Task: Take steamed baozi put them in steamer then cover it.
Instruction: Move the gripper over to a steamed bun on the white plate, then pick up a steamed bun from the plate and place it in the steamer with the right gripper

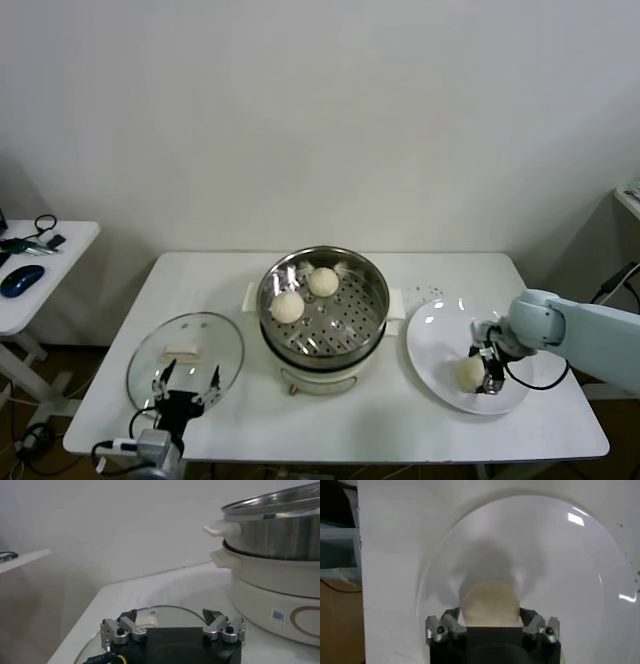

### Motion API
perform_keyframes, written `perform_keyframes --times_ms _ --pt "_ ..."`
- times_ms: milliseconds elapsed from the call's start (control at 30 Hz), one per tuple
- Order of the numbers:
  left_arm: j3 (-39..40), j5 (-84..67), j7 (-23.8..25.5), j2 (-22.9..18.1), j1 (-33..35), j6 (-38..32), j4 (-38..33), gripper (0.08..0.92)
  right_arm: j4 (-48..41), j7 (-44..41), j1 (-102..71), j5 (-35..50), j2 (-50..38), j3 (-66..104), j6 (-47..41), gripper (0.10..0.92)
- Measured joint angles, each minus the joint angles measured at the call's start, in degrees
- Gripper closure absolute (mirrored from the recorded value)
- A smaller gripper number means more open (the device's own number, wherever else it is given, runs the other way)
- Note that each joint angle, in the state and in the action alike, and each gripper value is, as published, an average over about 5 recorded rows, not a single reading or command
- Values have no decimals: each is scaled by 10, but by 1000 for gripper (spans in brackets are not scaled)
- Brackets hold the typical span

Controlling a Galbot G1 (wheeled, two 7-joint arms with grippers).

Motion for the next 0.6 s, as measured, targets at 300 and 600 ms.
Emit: perform_keyframes --times_ms 300,600 --pt "3 4 0 -3 2 -4 0 177 -5 -12 17 -3 11 -2 13 397" --pt "2 7 0 -1 4 -5 -2 177 -37 -68 160 -19 49 -54 113 390"
